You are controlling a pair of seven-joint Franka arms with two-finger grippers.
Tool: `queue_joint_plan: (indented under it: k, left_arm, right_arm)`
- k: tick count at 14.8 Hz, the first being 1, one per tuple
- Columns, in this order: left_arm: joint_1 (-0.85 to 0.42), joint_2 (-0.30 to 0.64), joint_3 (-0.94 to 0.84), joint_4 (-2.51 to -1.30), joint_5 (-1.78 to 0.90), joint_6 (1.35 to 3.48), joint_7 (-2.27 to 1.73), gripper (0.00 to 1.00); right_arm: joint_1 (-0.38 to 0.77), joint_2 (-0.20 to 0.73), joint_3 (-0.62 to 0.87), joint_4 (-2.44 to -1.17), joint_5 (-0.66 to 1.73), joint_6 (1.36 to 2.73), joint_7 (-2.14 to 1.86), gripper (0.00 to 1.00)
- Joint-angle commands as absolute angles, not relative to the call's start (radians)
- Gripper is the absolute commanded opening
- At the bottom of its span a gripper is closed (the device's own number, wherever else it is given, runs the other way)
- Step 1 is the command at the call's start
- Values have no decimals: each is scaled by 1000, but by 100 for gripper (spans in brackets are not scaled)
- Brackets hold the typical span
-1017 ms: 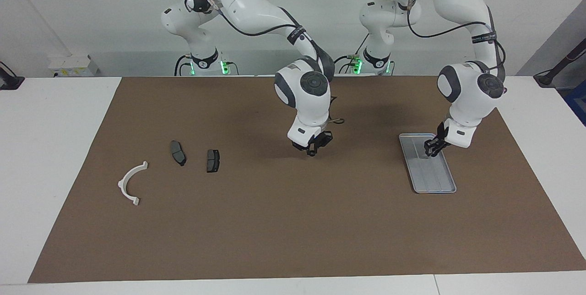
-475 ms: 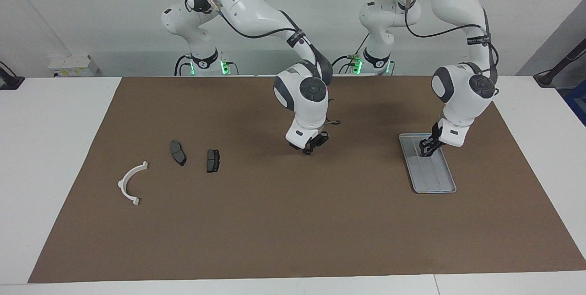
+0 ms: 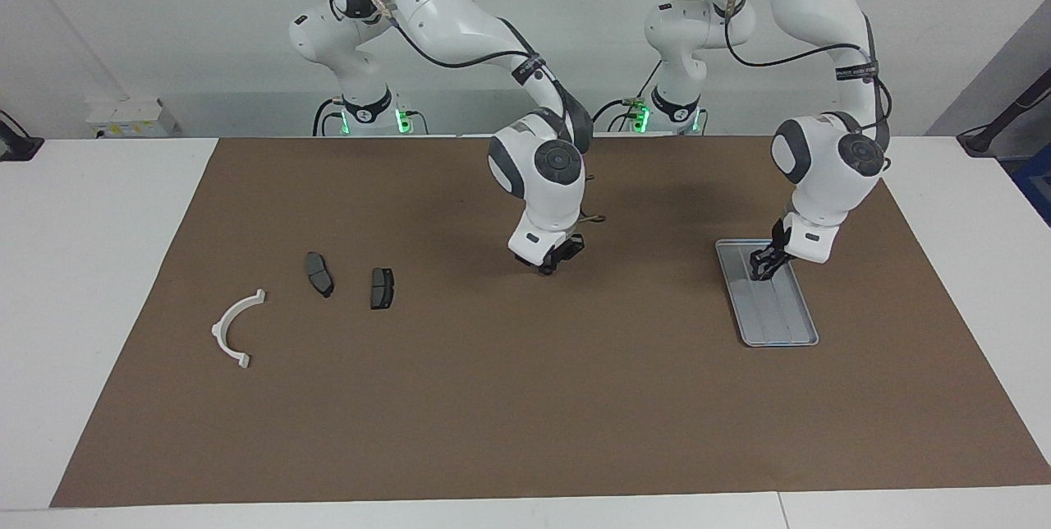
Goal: Pick bearing gear from pile to tray
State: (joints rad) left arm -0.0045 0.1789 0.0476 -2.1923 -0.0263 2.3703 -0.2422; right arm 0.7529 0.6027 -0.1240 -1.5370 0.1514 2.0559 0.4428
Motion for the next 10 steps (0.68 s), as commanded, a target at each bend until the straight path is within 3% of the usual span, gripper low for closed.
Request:
queue_joint_plan:
  k: [1, 2, 3, 5, 6, 7, 10]
  left_arm:
    - [-8, 133, 48, -2247, -20, 2402, -264, 23]
    - [-9, 130, 48, -2255, -20, 2407, -265, 24]
    - [-9, 130, 48, -2261, -20, 2416, -264, 34]
    - [-9, 130, 48, -2266, -20, 2422, -264, 39]
    - [-15, 130, 48, -2266, -20, 2422, -262, 51]
    - [-15, 130, 48, -2263, -20, 2422, -262, 69]
    - [-15, 132, 48, -2243, -20, 2402, -261, 71]
  right_arm:
    - [742, 569, -112, -1580, 155, 2069, 420, 14]
    - [742, 569, -112, -1578, 155, 2069, 420, 23]
    - [742, 569, -112, -1580, 155, 2068, 422, 34]
    - [742, 569, -112, -1578, 156, 2069, 422, 42]
    - [742, 569, -112, -1578, 156, 2069, 422, 56]
    - [742, 569, -112, -1578, 156, 2071, 422, 62]
    - [738, 569, -110, -1565, 163, 2068, 433, 62]
